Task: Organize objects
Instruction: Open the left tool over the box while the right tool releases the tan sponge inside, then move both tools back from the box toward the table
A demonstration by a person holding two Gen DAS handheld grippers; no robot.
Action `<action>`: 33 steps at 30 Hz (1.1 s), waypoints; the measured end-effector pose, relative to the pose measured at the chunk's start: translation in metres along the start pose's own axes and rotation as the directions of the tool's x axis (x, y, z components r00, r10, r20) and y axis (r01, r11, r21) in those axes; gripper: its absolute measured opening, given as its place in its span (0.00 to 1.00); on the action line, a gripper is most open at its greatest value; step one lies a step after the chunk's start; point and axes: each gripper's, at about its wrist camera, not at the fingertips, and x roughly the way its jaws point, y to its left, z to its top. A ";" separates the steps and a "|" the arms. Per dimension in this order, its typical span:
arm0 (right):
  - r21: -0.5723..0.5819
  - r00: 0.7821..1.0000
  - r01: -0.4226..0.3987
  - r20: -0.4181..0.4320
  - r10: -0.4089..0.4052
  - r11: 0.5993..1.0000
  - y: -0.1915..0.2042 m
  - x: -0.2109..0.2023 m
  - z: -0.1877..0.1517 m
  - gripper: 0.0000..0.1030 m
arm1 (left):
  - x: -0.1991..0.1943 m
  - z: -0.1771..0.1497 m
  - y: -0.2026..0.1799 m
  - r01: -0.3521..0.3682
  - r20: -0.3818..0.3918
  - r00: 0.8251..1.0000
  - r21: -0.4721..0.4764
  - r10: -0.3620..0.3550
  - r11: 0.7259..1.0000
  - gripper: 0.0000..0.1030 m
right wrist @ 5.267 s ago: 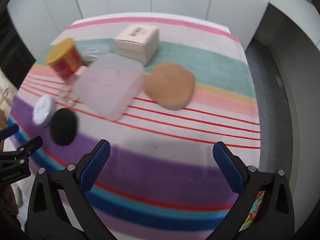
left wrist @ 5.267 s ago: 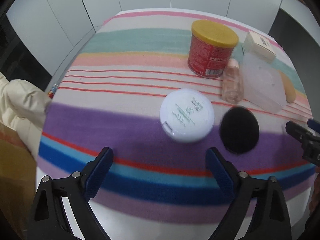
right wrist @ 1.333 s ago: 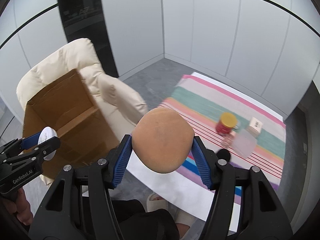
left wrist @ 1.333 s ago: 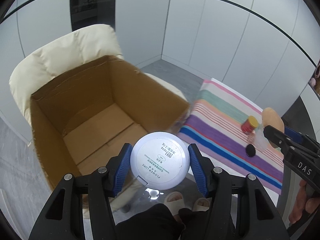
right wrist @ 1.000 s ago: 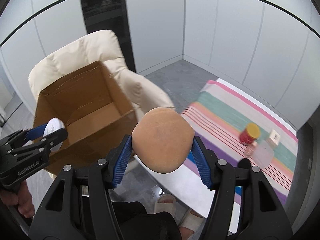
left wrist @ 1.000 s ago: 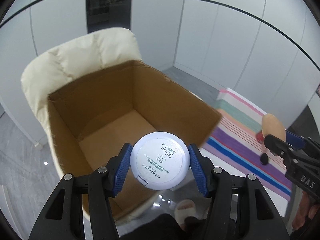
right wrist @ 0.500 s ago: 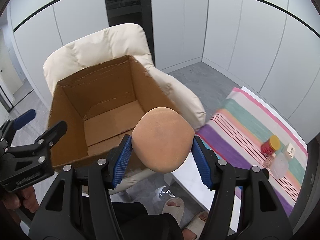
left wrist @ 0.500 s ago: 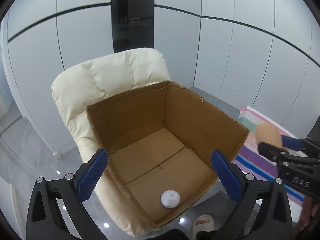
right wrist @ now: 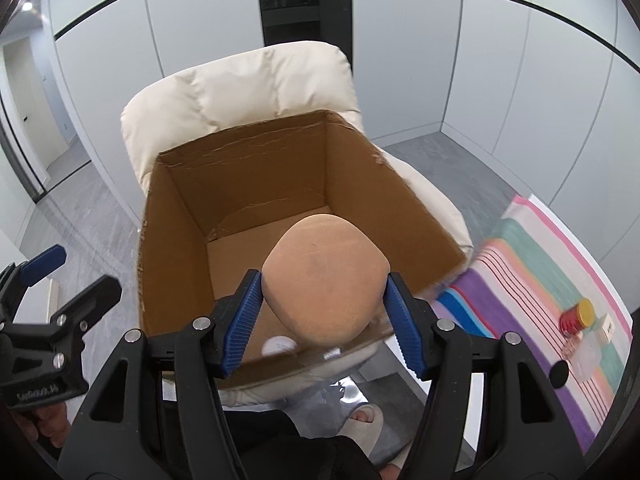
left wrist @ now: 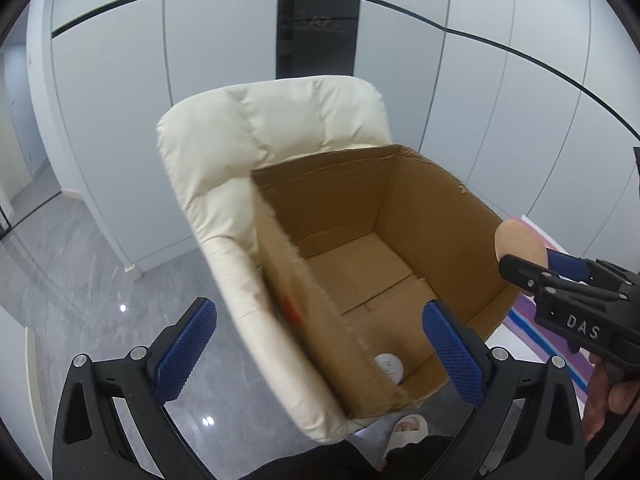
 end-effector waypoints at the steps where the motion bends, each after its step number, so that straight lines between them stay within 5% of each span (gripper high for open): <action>1: -0.001 1.000 -0.007 -0.002 0.007 1.000 0.004 0.001 0.001 0.62 | -0.002 -0.001 0.004 -0.004 0.001 1.000 -0.005 0.004 1.000 1.00; 9: -0.051 0.999 -0.049 -0.007 0.049 0.998 0.043 0.011 0.007 0.63 | -0.010 -0.009 0.037 -0.048 -0.009 0.999 -0.035 0.047 0.998 1.00; 20: -0.064 0.997 -0.030 0.073 0.034 0.998 0.057 0.004 0.010 1.00 | -0.007 -0.007 0.048 -0.072 -0.015 0.997 -0.055 0.071 0.996 1.00; 33: 0.009 0.999 0.002 0.050 -0.002 1.000 0.008 -0.003 0.004 1.00 | 0.003 -0.001 0.002 -0.036 -0.015 0.999 0.003 0.036 0.999 1.00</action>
